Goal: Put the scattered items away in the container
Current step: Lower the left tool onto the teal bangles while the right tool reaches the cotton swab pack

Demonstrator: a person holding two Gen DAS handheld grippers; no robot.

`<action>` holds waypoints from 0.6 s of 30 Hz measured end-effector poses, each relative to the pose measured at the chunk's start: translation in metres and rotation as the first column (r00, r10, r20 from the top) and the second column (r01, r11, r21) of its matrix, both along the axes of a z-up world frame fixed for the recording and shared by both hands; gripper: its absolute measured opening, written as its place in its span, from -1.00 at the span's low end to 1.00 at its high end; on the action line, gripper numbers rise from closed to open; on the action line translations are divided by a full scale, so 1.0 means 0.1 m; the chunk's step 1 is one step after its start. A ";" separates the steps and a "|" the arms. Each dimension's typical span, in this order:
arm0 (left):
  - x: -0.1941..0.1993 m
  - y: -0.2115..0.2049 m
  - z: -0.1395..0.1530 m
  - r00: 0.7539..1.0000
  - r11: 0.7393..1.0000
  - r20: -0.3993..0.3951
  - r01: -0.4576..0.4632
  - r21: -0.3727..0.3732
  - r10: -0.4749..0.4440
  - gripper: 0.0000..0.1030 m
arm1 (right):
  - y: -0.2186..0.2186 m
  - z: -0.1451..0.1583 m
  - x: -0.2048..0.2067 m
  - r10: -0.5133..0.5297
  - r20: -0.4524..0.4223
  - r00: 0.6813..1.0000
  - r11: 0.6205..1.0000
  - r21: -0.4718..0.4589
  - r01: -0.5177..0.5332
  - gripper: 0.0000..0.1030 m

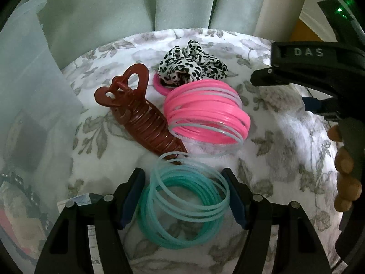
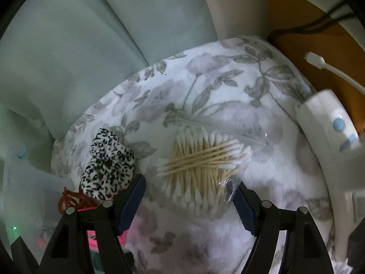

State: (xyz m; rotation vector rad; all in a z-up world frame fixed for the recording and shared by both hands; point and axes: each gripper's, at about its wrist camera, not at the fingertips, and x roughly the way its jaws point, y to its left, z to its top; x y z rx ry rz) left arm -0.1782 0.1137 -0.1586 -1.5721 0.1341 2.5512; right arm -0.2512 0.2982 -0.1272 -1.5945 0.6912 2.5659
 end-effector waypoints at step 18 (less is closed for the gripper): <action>0.16 -0.04 0.04 1.000 1.000 0.002 0.007 0.022 -0.007 0.19 | 0.08 -0.05 0.30 -0.009 0.028 1.000 0.999 0.034 0.008 -0.06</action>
